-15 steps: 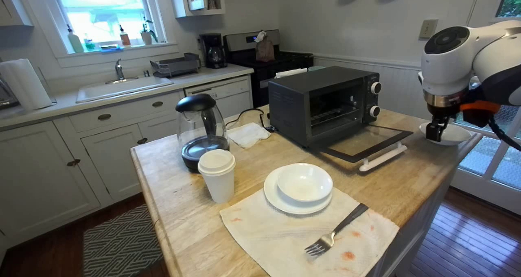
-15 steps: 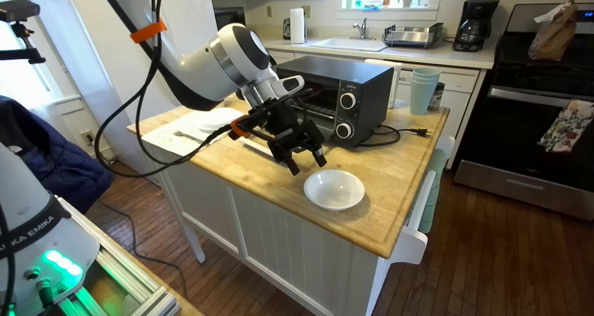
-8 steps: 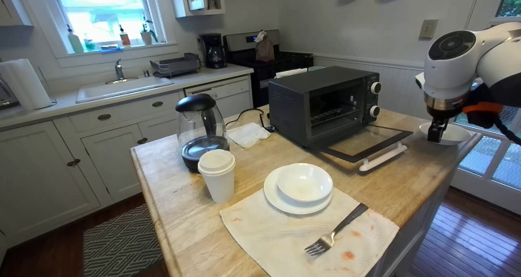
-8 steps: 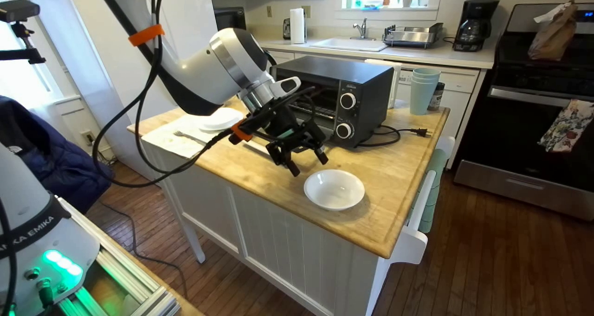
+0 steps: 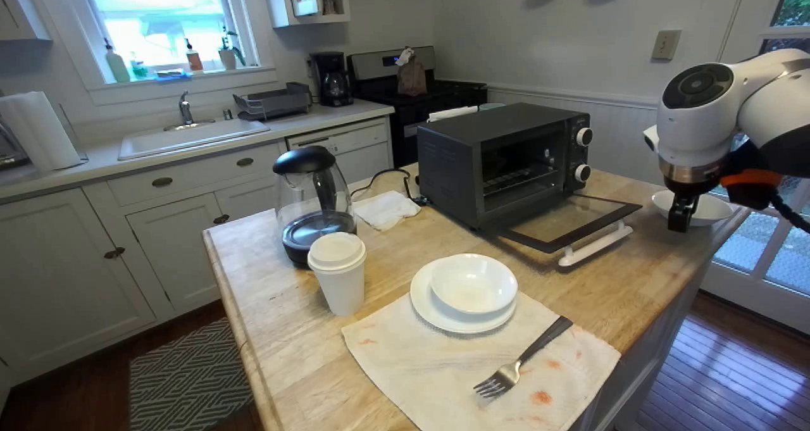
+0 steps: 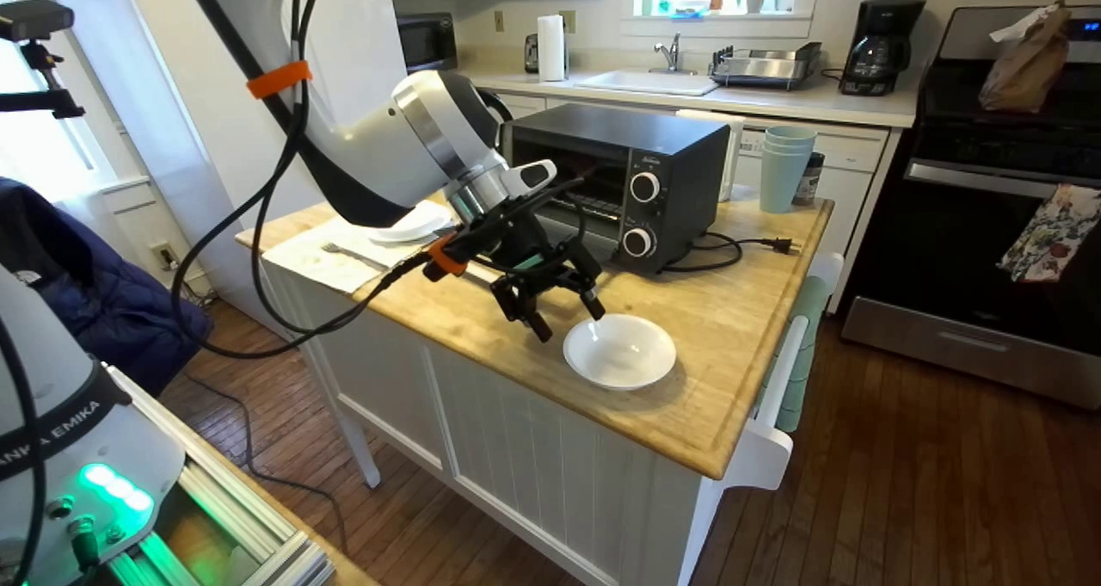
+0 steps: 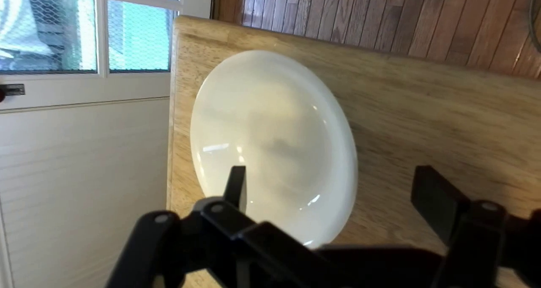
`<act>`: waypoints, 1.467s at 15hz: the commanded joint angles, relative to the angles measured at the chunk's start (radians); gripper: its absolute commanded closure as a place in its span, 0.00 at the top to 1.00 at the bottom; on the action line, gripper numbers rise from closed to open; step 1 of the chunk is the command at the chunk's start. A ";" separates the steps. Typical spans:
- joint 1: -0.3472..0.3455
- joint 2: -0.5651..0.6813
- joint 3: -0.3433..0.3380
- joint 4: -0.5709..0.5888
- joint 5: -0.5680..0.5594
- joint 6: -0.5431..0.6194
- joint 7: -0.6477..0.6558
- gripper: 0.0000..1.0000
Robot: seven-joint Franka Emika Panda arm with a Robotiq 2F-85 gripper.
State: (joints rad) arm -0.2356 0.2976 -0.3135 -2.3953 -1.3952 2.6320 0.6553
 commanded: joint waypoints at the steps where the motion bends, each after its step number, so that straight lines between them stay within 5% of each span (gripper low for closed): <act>1: -0.023 0.039 0.017 0.027 -0.020 0.008 0.015 1.00; 5: -0.024 0.068 0.017 0.045 -0.025 0.006 0.020 1.00; 12: -0.031 0.089 0.019 0.070 -0.013 0.011 0.013 0.64; 22: -0.037 0.101 0.023 0.083 -0.007 0.014 0.013 0.56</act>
State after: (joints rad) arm -0.2485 0.3768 -0.3084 -2.3367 -1.3950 2.6326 0.6561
